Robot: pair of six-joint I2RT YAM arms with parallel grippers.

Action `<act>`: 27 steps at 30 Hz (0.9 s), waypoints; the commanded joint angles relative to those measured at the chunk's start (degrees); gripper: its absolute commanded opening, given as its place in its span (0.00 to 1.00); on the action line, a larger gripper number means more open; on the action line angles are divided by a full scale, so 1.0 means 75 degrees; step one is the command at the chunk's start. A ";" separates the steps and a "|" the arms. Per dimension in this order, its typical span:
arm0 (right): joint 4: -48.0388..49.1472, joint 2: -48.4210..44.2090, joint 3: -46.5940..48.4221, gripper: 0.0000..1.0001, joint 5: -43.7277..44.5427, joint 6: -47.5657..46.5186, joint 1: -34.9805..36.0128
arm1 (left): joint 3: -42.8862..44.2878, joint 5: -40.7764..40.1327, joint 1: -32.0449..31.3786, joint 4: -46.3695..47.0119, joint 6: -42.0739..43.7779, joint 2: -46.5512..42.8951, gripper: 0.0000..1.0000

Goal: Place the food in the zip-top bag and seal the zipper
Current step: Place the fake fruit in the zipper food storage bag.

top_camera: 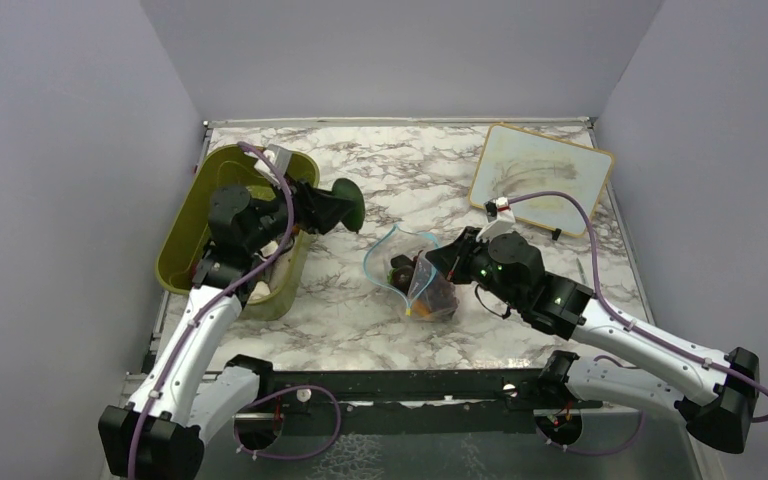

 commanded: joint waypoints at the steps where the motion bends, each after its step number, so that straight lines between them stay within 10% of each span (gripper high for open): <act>1: 0.0147 -0.0006 0.0148 0.01 -0.0097 0.0189 0.0042 | -0.0791 0.0766 -0.0494 0.1579 -0.0330 -0.0416 0.41; 27: 0.0619 -0.0372 0.0213 0.01 -0.0206 0.0122 0.0040 | -0.1995 -0.1287 -0.3675 0.2427 0.0385 0.0758 0.41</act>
